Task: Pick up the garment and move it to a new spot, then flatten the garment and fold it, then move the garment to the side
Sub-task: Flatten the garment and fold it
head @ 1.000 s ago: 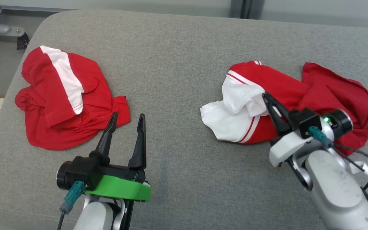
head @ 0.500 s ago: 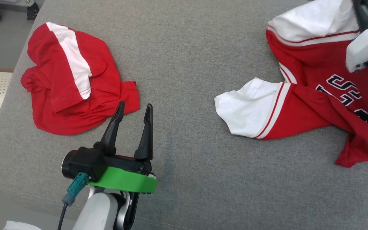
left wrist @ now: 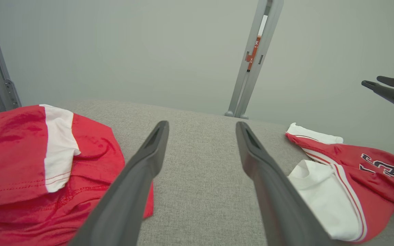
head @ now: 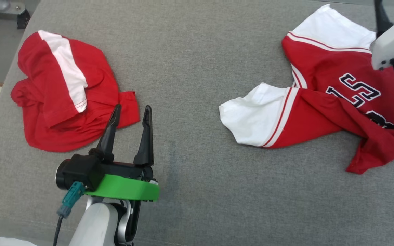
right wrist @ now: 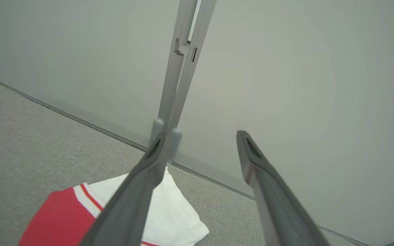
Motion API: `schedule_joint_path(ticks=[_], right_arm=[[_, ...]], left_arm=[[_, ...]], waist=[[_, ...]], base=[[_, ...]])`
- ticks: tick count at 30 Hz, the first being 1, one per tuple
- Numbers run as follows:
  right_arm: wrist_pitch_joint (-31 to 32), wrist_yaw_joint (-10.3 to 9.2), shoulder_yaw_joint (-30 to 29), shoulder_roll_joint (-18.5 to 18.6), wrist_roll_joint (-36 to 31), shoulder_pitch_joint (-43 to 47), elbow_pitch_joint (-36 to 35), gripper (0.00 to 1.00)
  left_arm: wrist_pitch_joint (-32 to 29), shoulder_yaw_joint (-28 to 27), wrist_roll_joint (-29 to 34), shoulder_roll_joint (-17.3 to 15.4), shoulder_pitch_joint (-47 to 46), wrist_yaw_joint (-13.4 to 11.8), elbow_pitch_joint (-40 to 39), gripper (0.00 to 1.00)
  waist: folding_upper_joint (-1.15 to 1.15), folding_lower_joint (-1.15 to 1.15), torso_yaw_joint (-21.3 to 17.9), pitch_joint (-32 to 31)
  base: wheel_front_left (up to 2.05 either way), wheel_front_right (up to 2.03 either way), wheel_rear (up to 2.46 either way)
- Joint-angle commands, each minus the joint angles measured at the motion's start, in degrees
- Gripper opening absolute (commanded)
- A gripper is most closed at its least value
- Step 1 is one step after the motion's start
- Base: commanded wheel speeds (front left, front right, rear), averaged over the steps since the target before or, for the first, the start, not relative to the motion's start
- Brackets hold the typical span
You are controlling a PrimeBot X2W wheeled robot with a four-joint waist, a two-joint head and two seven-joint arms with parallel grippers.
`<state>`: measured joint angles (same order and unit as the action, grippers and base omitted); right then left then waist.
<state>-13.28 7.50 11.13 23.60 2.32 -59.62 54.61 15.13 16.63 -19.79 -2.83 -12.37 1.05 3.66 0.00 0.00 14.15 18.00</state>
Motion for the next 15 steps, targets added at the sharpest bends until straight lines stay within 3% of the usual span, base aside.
schedule_joint_path(ticks=[1, 7, 15], right_arm=[[-0.81, -0.02, 0.17, -0.95, 0.56, 1.96, -0.41, 1.00], [-1.89, -0.01, 0.45, -5.12, 4.45, 9.67, -7.83, 1.00], [-1.93, -0.01, -3.02, -9.65, 6.51, 29.29, -28.26, 1.00]], left_arm=[[0.03, -0.79, 0.80, -0.12, 0.33, 0.10, 0.00, 1.00], [0.03, -4.36, 1.50, -0.16, 0.88, 0.52, -0.16, 1.00], [0.03, -7.78, 2.11, -0.15, 1.85, 1.03, -0.64, 1.00]], waist=[[0.00, 0.00, -3.88, -2.86], [0.00, 0.00, -9.50, -5.59], [0.00, 0.00, -14.86, -8.03]], base=[[0.00, 0.00, 0.00], [0.00, 0.00, 0.00], [0.00, 0.00, 0.00]])
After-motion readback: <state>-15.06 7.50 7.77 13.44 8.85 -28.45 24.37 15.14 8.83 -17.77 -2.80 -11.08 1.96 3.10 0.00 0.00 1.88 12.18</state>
